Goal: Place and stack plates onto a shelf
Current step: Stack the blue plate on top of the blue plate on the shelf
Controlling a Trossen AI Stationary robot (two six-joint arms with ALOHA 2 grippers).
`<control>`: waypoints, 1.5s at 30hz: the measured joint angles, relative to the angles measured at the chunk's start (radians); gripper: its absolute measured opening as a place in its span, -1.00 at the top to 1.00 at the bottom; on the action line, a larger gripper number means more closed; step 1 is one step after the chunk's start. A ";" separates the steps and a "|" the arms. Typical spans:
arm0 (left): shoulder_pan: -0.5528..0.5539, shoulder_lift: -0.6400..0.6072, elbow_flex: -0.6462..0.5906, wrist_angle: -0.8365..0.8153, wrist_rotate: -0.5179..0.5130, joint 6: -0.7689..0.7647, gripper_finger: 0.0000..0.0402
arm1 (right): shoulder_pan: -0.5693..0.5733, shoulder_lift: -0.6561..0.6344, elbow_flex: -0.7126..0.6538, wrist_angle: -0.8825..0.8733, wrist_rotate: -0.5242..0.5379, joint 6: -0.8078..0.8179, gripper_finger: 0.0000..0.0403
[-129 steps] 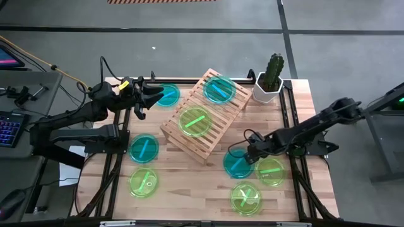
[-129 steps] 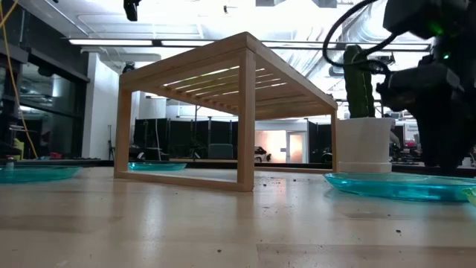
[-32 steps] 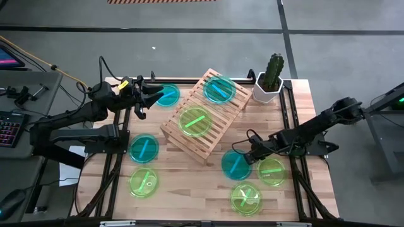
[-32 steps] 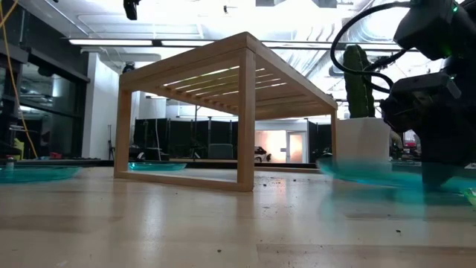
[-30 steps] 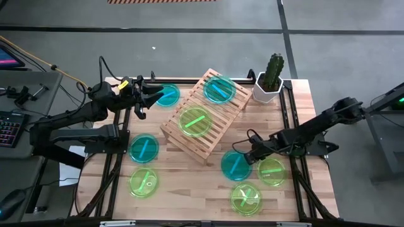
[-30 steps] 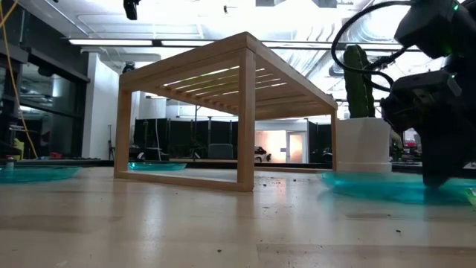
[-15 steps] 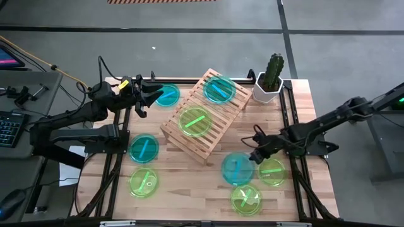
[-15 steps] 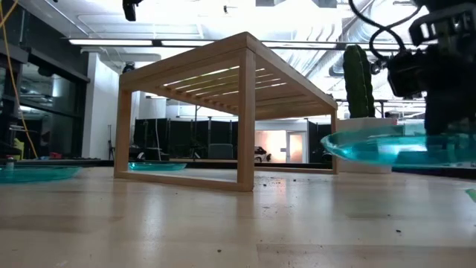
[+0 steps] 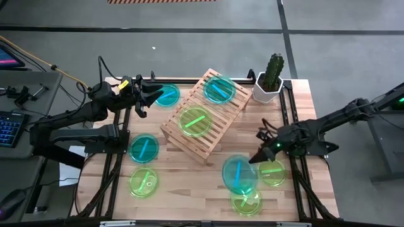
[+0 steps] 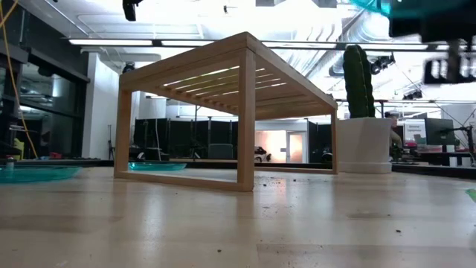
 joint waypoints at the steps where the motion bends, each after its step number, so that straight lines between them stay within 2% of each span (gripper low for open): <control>1: 0.000 0.000 0.000 0.000 0.000 -0.004 0.34 | -0.006 0.006 0.015 0.010 0.031 -0.001 1.00; 5: 0.000 0.000 0.000 0.005 0.000 -0.008 0.33 | -0.086 0.058 0.123 0.012 0.180 -0.038 1.00; 8: 0.000 0.000 0.000 0.038 -0.001 -0.008 0.34 | -0.190 0.112 0.239 0.013 0.316 -0.045 1.00; 10: 0.000 0.000 0.000 0.060 -0.001 -0.008 0.34 | -0.270 0.146 0.322 0.009 0.369 -0.096 1.00; 17: 0.000 0.000 0.000 0.083 -0.002 0.019 0.33 | -0.574 0.245 0.541 -0.302 0.348 -0.222 1.00; 24: 0.000 0.000 0.000 0.083 -0.002 0.020 0.34 | -0.789 0.348 0.556 -0.368 0.301 -0.231 1.00; 33: 0.000 0.000 0.000 0.082 -0.002 0.020 0.34 | -0.855 0.462 0.556 -0.359 0.282 -0.188 1.00; 42: 0.000 0.000 0.000 0.082 -0.001 0.019 0.34 | -0.856 0.474 0.556 -0.360 0.277 -0.153 0.99; 45: 0.000 0.000 0.000 0.082 -0.002 0.019 0.34 | -0.856 0.474 0.556 -0.360 0.277 -0.154 0.92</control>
